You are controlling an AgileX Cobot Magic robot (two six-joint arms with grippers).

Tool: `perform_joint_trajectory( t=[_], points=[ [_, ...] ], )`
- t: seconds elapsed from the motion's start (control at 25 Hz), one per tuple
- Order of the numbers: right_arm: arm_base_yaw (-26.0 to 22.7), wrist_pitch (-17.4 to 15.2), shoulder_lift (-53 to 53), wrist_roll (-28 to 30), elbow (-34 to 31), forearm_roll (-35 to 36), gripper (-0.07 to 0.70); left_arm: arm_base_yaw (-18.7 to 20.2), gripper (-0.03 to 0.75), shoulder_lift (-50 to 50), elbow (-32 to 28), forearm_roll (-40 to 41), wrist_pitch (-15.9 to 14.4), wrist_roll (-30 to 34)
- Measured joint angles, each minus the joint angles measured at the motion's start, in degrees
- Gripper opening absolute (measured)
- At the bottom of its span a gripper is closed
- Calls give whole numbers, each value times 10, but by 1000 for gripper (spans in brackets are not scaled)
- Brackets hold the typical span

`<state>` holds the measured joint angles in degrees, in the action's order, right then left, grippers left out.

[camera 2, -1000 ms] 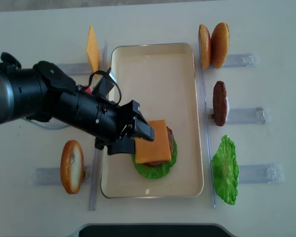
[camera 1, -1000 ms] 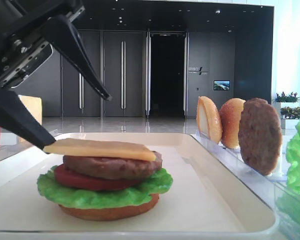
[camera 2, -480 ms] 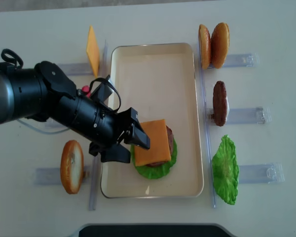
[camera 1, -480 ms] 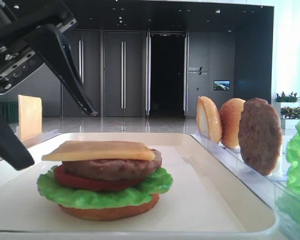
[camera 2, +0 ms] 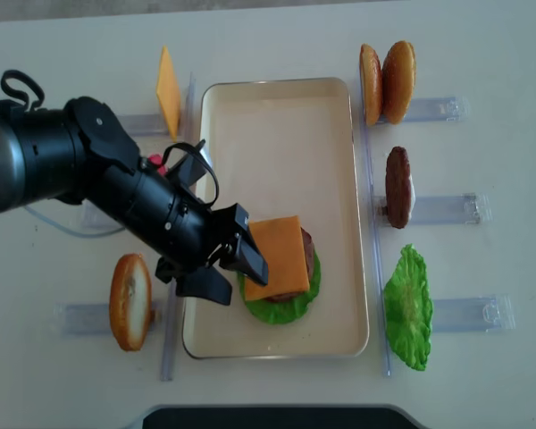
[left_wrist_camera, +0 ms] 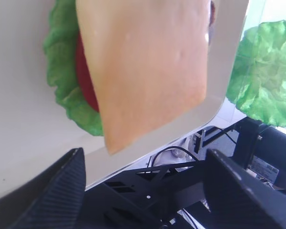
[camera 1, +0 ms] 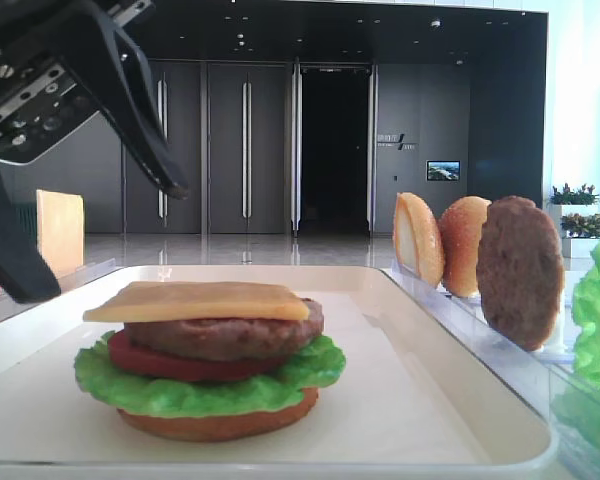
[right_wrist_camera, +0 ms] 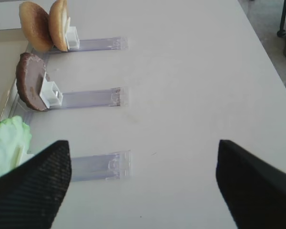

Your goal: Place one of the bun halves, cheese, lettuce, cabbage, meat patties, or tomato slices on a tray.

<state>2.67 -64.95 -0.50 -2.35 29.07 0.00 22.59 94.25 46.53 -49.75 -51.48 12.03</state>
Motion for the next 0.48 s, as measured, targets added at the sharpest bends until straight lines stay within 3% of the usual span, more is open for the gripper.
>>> perform_joint_trajectory(
  t=[0.16,0.24,0.48],
  points=[
    [0,0,0,0,0,0,587,0,582,-1,53,76,-21,-62],
    [0,0,0,0,0,0,587,0,582,-1,95,163,-40,-120],
    [0,0,0,0,0,0,587,-27,582,-1,252,339,-122,-257]
  ],
)
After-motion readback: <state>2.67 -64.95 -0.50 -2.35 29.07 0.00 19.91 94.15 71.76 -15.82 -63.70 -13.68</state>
